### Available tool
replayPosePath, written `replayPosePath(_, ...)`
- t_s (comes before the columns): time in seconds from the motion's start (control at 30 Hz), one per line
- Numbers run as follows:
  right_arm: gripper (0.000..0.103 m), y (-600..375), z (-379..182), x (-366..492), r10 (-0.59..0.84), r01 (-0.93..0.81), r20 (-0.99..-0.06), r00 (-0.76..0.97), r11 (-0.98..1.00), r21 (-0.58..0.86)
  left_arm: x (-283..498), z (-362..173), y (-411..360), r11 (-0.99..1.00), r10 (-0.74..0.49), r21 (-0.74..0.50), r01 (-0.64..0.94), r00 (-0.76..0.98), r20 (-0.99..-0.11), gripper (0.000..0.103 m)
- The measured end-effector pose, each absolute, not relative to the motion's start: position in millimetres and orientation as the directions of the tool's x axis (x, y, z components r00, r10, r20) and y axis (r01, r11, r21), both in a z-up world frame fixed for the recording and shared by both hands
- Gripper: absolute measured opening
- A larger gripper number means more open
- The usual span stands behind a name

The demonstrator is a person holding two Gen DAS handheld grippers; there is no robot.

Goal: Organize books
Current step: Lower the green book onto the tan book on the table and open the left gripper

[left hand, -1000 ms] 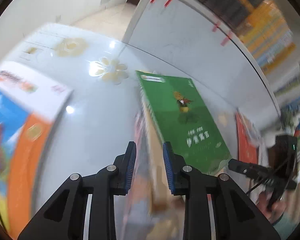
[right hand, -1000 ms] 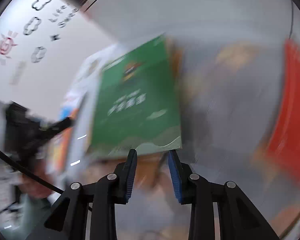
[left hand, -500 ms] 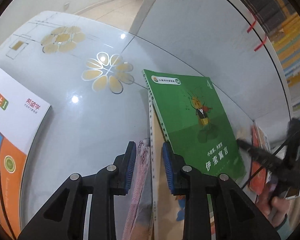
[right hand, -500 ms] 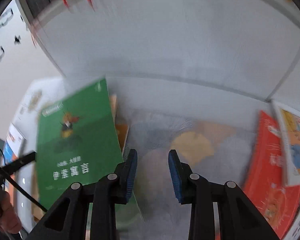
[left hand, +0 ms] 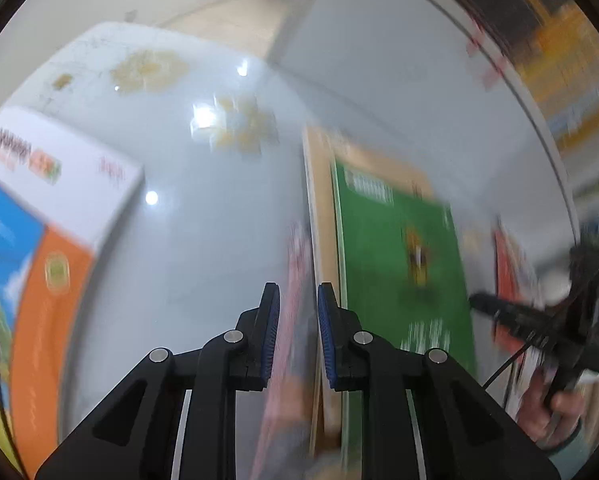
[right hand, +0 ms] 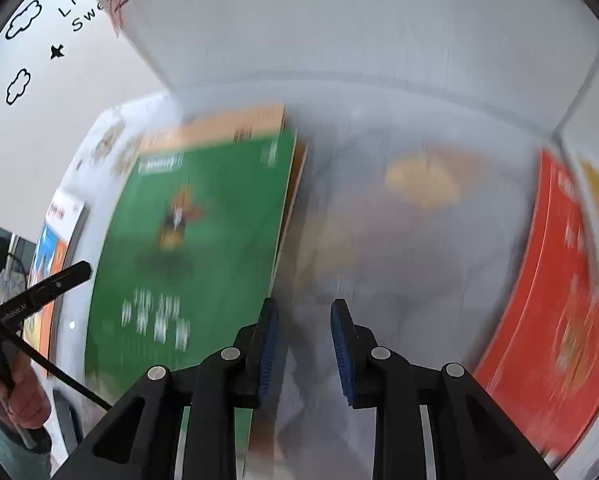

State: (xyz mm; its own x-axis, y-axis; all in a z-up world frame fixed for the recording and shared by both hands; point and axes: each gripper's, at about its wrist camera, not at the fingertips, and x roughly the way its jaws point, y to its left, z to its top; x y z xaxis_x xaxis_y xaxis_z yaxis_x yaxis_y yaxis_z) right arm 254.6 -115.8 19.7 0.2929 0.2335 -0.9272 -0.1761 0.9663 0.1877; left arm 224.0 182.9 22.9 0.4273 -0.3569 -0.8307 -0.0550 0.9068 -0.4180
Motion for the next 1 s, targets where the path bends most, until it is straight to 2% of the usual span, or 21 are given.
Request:
replayPosePath(0.2, 0.026, -102.7, 8.9, 279.8, 0.214, -0.151, -0.938, 0.271, 0.972, 0.178, 284.1, 6.2, 165.5, 0.921, -0.35, -0.389, -0.033, 0.371, -0.86, 0.015)
replayPosePath(0.27, 0.025, -98.2, 8.3, 284.7, 0.199, -0.145, -0.941, 0.275, 0.976, 0.164, 289.9, 5.7, 161.3, 0.907, -0.389, -0.42, -0.011, 0.355, -0.85, 0.01)
replayPosePath(0.33, 0.015, -99.4, 6.7, 279.7, 0.209, -0.168, -0.942, 0.262, 0.971, 0.169, 288.4, 9.9, 155.3, 0.912, -0.395, -0.41, 0.034, 0.345, -0.851, 0.01)
replayPosePath(0.43, 0.015, -110.8, 3.9, 260.7, 0.254, -0.24, -0.942, 0.221, 0.95, 0.2, 289.9, 7.3, 151.9, 0.9, -0.432, -0.426, 0.092, 0.319, -0.843, 0.012)
replayPosePath(0.5, 0.016, -116.7, 3.6, 258.2, 0.268, -0.257, -0.939, 0.218, 0.943, 0.21, 289.0, 3.3, 158.5, 0.888, -0.448, -0.458, 0.055, 0.334, -0.829, 0.018)
replayPosePath(0.57, 0.016, -123.3, 3.1, 264.6, 0.27, -0.241, -0.937, 0.222, 0.946, 0.215, 287.9, -1.5, 161.7, 0.869, -0.472, -0.493, 0.031, 0.347, -0.81, 0.02)
replayPosePath(0.63, 0.017, -127.4, 1.0, 272.1, 0.281, -0.23, -0.935, 0.217, 0.945, 0.231, 289.0, -2.0, 155.9, 0.868, -0.479, -0.494, 0.047, 0.34, -0.809, 0.017)
replayPosePath(0.7, 0.016, -120.5, 2.2, 273.9, 0.245, -0.238, -0.942, 0.23, 0.953, 0.19, 289.6, 3.8, 142.0, 0.892, -0.449, -0.44, 0.108, 0.33, -0.83, 0.017)
replayPosePath(0.77, 0.014, -115.0, 6.0, 269.0, 0.206, -0.25, -0.946, 0.251, 0.958, 0.142, 286.6, 10.4, 143.6, 0.897, -0.441, -0.422, 0.129, 0.311, -0.842, 0.017)
replayPosePath(0.9, 0.015, -127.8, 10.0, 242.2, 0.233, -0.213, -0.941, 0.245, 0.96, 0.182, 259.6, 28.0, 160.6, 0.919, -0.388, -0.386, 0.082, 0.369, -0.844, 0.017)
replayPosePath(1.0, 0.017, -156.1, 22.7, 189.5, 0.294, -0.137, -0.918, 0.265, 0.954, 0.266, 216.8, 58.1, 155.3, 0.913, -0.405, -0.388, 0.13, 0.424, -0.81, 0.021)
